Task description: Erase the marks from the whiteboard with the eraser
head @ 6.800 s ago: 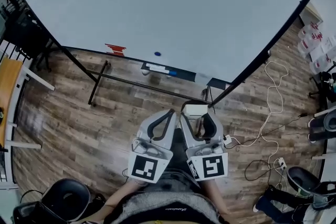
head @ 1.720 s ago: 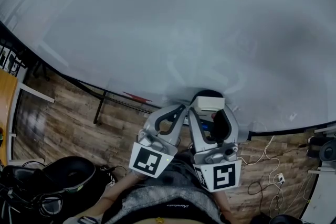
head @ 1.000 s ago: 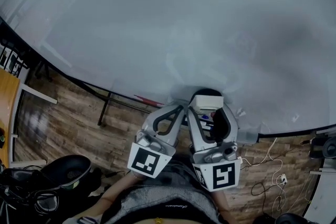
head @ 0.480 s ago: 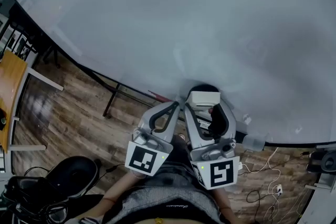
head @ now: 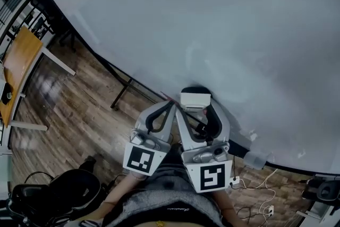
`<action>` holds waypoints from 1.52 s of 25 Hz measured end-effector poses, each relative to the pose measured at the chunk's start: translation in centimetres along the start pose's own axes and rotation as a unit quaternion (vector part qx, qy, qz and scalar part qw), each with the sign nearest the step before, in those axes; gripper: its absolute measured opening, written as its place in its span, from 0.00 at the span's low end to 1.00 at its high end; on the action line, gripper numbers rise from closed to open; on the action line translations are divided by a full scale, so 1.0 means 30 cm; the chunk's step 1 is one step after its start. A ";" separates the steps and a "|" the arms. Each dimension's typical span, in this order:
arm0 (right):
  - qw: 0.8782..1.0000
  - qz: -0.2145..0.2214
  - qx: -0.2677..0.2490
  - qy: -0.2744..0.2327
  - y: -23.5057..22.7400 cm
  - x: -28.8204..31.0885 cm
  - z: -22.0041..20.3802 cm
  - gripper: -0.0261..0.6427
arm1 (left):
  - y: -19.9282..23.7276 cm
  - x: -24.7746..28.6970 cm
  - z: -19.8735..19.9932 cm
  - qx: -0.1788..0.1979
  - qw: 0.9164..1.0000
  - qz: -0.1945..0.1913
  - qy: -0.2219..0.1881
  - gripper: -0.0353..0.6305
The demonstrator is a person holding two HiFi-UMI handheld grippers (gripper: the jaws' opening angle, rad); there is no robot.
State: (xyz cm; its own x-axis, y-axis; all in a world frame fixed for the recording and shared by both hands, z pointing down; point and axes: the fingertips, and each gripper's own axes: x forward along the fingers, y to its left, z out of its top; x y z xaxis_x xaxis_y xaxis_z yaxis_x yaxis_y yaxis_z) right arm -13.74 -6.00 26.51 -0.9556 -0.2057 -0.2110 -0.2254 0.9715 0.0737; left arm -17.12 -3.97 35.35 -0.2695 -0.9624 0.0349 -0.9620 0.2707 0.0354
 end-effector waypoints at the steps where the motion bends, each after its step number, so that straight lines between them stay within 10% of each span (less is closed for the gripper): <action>1: 1.000 0.003 0.000 0.000 0.019 0.020 -0.004 0.40 | 0.033 -0.005 -0.001 0.000 1.000 0.005 -0.002 0.06; 38: 0.992 -0.127 -0.018 0.007 0.441 0.691 -0.177 0.40 | 0.849 -0.048 -0.012 0.010 0.990 -0.142 -0.005 0.06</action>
State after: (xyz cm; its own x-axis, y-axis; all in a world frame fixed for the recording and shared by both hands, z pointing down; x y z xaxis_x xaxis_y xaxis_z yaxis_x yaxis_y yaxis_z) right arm -37.53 1.96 28.28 -0.8694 -0.4460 -0.2129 -0.4662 0.8830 0.0542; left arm -41.21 4.34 36.57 0.0126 -0.9998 0.0170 -0.9997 -0.0122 0.0220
